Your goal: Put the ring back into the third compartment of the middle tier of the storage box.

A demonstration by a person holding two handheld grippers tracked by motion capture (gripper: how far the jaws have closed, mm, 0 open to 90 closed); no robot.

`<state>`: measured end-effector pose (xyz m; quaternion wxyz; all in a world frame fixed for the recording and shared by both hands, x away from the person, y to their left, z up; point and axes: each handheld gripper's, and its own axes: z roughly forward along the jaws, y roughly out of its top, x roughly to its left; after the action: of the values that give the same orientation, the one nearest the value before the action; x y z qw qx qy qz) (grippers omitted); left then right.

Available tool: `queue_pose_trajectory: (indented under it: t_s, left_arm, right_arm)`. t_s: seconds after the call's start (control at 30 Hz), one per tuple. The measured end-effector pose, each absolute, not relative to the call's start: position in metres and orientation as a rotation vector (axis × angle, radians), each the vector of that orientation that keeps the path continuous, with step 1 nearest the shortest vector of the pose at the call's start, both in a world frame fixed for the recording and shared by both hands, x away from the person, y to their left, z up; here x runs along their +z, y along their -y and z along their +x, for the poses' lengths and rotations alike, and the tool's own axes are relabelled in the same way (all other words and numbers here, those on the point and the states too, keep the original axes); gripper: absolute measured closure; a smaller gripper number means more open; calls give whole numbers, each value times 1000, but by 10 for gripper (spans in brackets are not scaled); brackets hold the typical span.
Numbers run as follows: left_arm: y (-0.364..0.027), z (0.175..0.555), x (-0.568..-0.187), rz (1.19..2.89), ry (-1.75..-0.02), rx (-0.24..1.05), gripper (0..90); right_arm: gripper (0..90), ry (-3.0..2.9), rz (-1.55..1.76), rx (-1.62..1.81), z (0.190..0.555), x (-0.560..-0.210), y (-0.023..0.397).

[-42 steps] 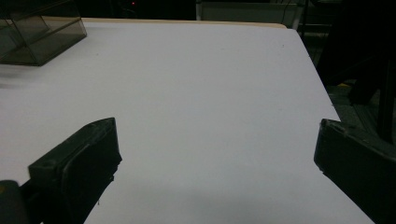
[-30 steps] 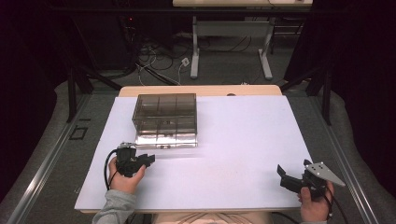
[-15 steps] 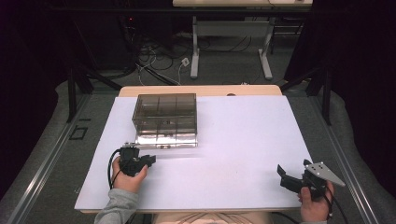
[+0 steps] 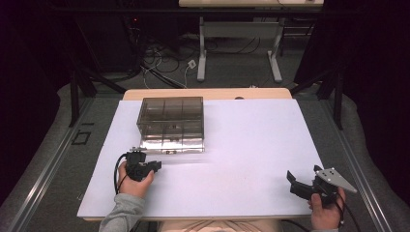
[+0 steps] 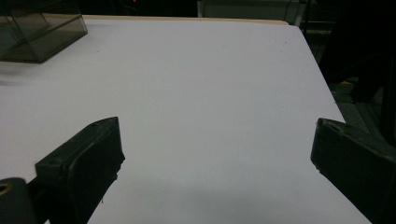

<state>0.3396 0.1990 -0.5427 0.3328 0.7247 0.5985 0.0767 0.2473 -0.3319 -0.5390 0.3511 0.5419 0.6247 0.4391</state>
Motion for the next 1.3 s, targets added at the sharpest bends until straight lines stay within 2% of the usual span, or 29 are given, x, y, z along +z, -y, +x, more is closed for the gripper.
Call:
queue_pose_trajectory:
  t_s: [0.77,1.3]
  left_arm:
    - [-200,342,-549,1918,-1590,188,791]
    - [-195,341,-549,1953,-1587,249,830]
  right_arm:
    - [20,-1631,1410,1142,247,-540,332]
    - [20,-1634,1416,1139,248,-540,333]
